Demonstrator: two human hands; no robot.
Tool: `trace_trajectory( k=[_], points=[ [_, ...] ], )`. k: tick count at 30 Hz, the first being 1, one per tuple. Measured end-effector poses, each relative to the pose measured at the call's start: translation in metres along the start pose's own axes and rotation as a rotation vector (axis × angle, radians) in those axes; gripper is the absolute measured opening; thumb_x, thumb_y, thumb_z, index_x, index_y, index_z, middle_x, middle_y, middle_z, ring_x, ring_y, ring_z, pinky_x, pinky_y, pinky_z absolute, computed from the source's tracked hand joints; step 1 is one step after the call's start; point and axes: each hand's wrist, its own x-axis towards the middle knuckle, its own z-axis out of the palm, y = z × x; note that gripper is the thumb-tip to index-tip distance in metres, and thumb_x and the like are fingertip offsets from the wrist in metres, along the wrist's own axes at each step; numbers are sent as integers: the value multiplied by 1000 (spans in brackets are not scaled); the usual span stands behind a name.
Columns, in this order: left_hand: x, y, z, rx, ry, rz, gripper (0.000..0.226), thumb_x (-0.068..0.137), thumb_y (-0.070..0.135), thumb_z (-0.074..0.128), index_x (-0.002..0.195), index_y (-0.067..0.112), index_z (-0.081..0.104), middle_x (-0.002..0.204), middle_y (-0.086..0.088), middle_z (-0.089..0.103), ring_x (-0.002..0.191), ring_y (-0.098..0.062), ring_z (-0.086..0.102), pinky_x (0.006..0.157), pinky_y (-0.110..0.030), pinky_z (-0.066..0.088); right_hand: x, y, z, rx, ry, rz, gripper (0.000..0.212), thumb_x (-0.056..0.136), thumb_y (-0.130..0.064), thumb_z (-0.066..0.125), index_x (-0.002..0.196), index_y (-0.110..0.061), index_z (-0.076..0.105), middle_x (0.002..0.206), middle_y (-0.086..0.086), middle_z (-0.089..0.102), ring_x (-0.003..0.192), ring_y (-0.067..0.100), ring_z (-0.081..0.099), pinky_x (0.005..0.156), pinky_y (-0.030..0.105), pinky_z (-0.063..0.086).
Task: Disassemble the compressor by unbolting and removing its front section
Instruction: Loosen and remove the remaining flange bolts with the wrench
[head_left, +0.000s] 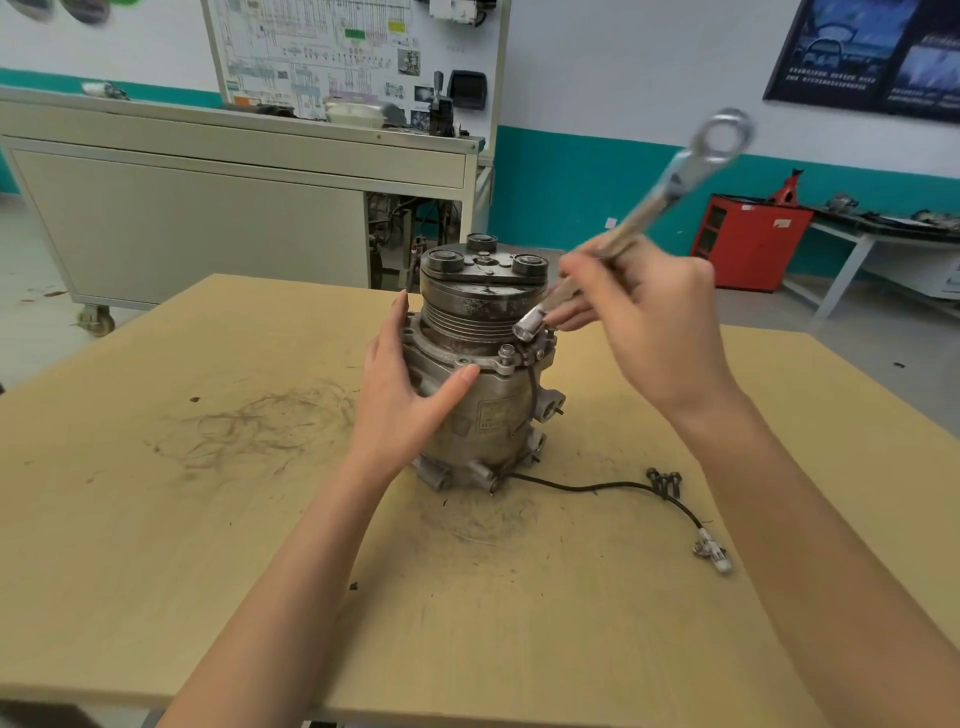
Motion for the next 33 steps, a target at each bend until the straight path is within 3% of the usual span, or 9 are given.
trace_trajectory(
  k=[3,6,9,12,17,22,25,29,33],
  points=[
    [0,-2,0,14,10,8,105,66,73,58,152,30,16,149,11,31,141,-10,29,114,-40,30,-1,-21,16,-515,-123,-331,27,93,-20,51,90,3,65,72,14,67,59,27,66,52,38,55],
    [0,-2,1,24,12,15,101,67,73,57,150,31,20,147,15,31,138,-9,31,112,-35,31,-5,-34,31,-765,-258,-385,25,96,-20,49,95,0,63,75,14,65,59,31,64,49,34,50],
    [1,0,1,8,4,33,88,68,67,58,145,41,24,143,11,41,133,-14,38,110,-47,37,-14,-41,41,-891,-257,-462,5,85,-6,64,85,-2,65,64,10,61,46,24,60,38,24,40],
    [3,-1,1,7,-18,17,101,67,66,53,152,23,21,146,20,27,139,-15,33,114,-45,32,-24,-44,49,-1002,-249,-490,25,83,-3,41,82,-10,65,64,4,59,47,16,58,37,23,38],
    [4,3,5,-90,59,-24,100,62,61,53,150,24,22,135,13,34,130,-4,30,111,-33,30,-38,-43,61,-1082,-145,-547,27,80,0,43,72,-15,64,61,0,57,47,10,53,39,22,34],
    [3,-2,2,-88,0,-19,110,62,66,62,152,24,17,151,5,30,142,-14,29,116,-46,29,-46,-7,37,-504,-44,-483,12,87,-6,59,82,-3,69,82,11,70,69,20,68,60,27,55],
    [0,-3,1,-27,4,-10,107,64,72,60,152,29,16,147,12,29,142,-12,28,115,-46,31,-53,15,15,174,11,11,13,91,-7,55,90,-8,68,100,7,71,91,20,69,81,30,56],
    [-1,0,1,-17,1,-14,108,64,72,59,152,30,15,154,4,28,141,-11,27,115,-46,31,-26,42,4,807,-52,475,23,94,-4,38,86,-6,59,93,16,72,81,28,70,70,27,56],
    [-1,1,0,-21,-4,-13,108,64,72,60,153,29,14,155,3,27,142,-13,27,115,-48,31,0,54,13,1044,-76,774,20,99,-3,28,93,-9,46,78,12,71,60,18,67,54,20,54]
  ],
)
